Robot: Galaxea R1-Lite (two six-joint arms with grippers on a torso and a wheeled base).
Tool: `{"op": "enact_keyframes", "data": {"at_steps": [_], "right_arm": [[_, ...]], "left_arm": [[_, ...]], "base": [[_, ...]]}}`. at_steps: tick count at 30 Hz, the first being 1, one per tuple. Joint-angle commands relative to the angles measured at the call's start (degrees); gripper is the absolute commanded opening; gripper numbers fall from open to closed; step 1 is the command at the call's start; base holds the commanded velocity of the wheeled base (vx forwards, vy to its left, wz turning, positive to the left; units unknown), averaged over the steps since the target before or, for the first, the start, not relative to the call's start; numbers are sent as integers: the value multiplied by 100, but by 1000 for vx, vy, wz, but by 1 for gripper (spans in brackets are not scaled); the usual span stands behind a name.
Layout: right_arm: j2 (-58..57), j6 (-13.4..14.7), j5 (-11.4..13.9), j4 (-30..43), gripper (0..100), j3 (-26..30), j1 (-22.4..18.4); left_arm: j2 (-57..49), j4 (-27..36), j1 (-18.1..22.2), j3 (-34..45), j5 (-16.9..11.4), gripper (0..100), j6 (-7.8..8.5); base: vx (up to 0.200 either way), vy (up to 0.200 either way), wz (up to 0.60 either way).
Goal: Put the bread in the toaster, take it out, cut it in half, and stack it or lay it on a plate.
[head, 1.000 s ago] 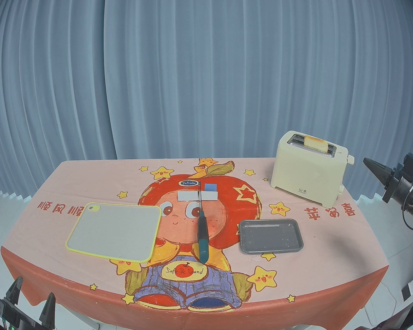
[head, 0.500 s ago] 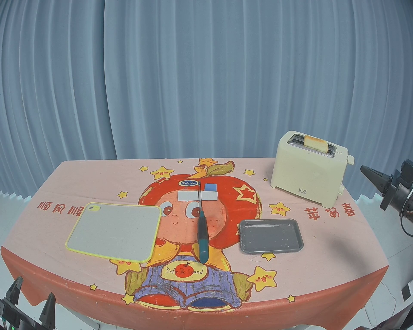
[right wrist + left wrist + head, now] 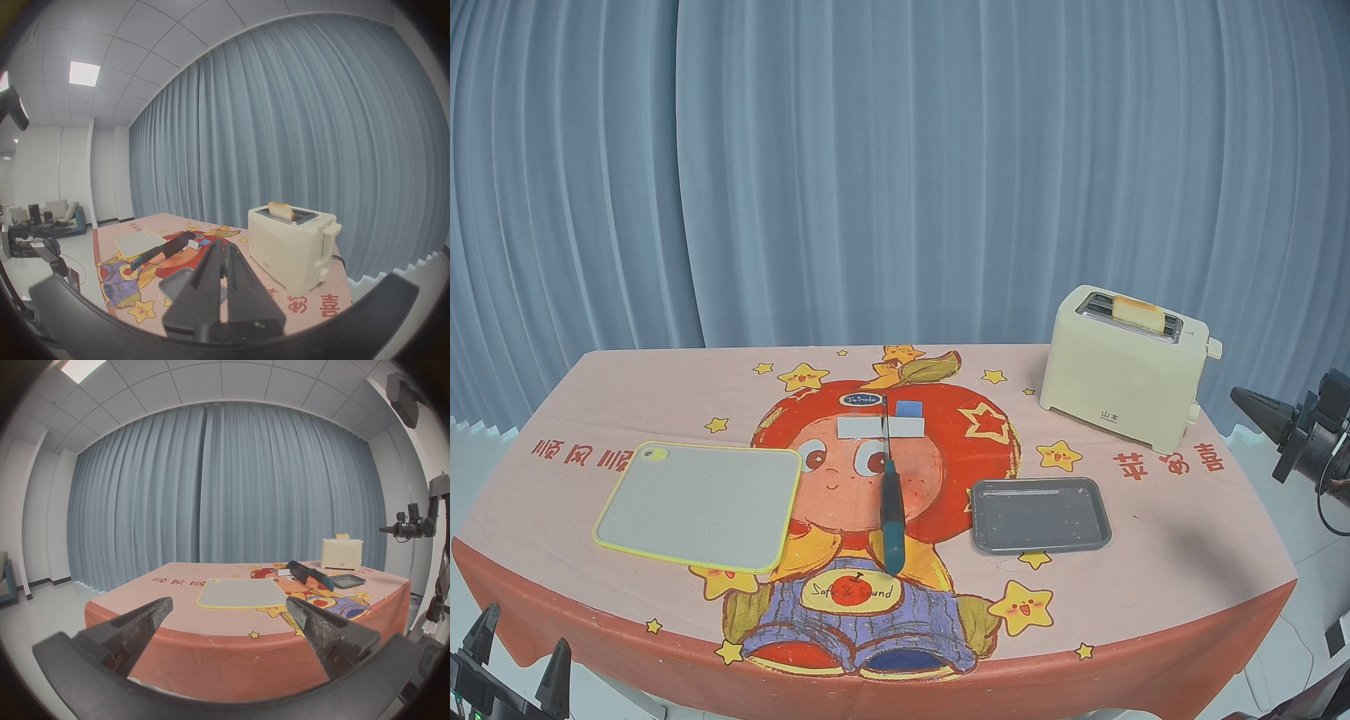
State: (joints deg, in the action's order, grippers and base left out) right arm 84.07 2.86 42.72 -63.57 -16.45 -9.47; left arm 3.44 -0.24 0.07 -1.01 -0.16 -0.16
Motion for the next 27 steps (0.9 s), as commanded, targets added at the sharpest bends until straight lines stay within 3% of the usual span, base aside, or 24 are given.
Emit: {"op": "enact_keyframes", "data": {"at_steps": [1,27], "right_arm": [[40,-5,9,3,0,80,16],[31,-23,9,-6,0,133,42]], "left_arm": [[-1,-2,1,101,-2,100,-2],[-1,-2,1,101,-2,100,-2]], "base": [[0,0,0],[0,0,0]]}}
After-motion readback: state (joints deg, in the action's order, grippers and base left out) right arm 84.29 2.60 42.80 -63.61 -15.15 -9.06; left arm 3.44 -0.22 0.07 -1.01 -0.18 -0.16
